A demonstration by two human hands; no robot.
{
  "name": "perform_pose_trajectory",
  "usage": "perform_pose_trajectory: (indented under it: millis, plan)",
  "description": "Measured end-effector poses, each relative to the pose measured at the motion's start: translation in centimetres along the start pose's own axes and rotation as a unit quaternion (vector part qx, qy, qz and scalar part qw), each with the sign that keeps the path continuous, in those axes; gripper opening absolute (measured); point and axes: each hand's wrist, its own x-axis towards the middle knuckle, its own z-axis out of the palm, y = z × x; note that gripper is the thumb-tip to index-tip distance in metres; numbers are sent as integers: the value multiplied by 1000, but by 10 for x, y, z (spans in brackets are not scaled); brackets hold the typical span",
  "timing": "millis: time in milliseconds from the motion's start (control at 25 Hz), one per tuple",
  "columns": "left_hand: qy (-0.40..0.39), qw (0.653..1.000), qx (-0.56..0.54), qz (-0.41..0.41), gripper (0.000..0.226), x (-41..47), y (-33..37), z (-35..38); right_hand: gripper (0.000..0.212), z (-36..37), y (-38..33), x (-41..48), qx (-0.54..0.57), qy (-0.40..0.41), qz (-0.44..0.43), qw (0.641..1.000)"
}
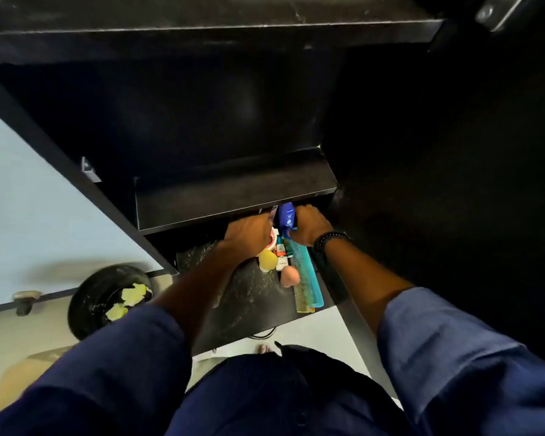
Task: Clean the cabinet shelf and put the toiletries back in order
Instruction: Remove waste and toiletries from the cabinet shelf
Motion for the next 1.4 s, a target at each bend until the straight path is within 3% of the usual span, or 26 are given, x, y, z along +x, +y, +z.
perform_pose_trajectory:
  millis: [200, 360, 760, 1040, 1400]
  plan:
    - [-63, 997, -46, 20, 33, 36, -4, 9, 35, -6, -7, 21, -72, -35, -6, 997]
    - [-32, 998, -56, 3, 30, 41, 2, 11, 33, -5, -7, 22, -103, 24, -26, 994]
    - [-32, 993, 99, 57, 38, 26, -13, 3, 20, -3, 5, 18, -51, 16, -50, 997]
    - [110, 989, -49, -84, 32, -20, -39, -14, 39, -1, -6, 1, -2, 54, -79, 995]
    - [92, 989, -30, -113, 27, -53, -76, -23, 23, -1, -62, -3, -50, 16, -141, 989]
